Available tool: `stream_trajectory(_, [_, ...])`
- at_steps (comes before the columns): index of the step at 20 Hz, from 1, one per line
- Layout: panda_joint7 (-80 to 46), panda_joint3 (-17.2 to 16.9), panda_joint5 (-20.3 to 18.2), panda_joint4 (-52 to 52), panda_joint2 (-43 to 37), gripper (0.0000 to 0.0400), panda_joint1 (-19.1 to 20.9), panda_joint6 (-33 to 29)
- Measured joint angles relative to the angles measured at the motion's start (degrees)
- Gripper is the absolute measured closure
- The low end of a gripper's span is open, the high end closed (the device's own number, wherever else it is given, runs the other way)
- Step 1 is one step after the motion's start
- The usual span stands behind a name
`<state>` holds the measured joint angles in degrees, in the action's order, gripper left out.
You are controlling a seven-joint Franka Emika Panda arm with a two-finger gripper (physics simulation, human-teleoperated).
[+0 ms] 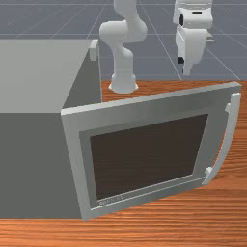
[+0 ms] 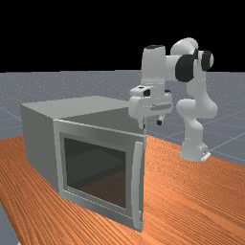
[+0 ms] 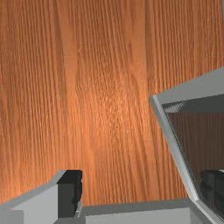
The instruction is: Close the microwave
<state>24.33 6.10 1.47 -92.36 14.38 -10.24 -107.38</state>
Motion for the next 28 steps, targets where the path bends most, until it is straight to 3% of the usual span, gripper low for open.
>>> stream_trajectory(5, [1.8,0.3,-1.9,4.6,-0.4,0.0000,0.4,4.6])
stream_trajectory(13, [2.9,0.2,-1.9,22.3,11.2,0.0000,0.7,9.9])
stream_trajectory(14, [1.5,-0.7,1.7,15.7,8.5,0.0000,0.0,-1.1])
stream_trajectory(17, [-2.0,-2.7,6.9,16.6,11.1,0.0000,-1.2,-11.8])
stream_trajectory(18, [-2.2,-3.0,7.3,17.7,12.0,0.0000,-1.3,-12.7])
stream_trajectory(19, [1.4,-1.6,3.4,22.9,14.3,0.0000,-0.4,-4.5])
stream_trajectory(20, [2.1,-1.4,2.6,25.7,15.6,0.0000,-0.3,-1.2])
stream_trajectory(21, [1.2,-1.8,3.9,22.7,14.5,0.0000,-0.5,-6.4])
stream_trajectory(22, [2.1,-1.5,2.9,26.0,16.0,0.0000,-0.3,-2.2])
stream_trajectory(24, [1.7,-1.7,3.6,25.0,15.8,0.0000,-0.4,-5.2])
stream_trajectory(25, [0.1,-2.5,5.6,21.7,14.7,0.0000,-0.9,-11.5])
stream_trajectory(26, [0.8,-2.3,5.0,22.8,15.2,0.0000,-0.8,-10.3])
stream_trajectory(28, [-1.6,-3.6,7.7,19.9,14.4,0.0000,-1.6,-16.9])
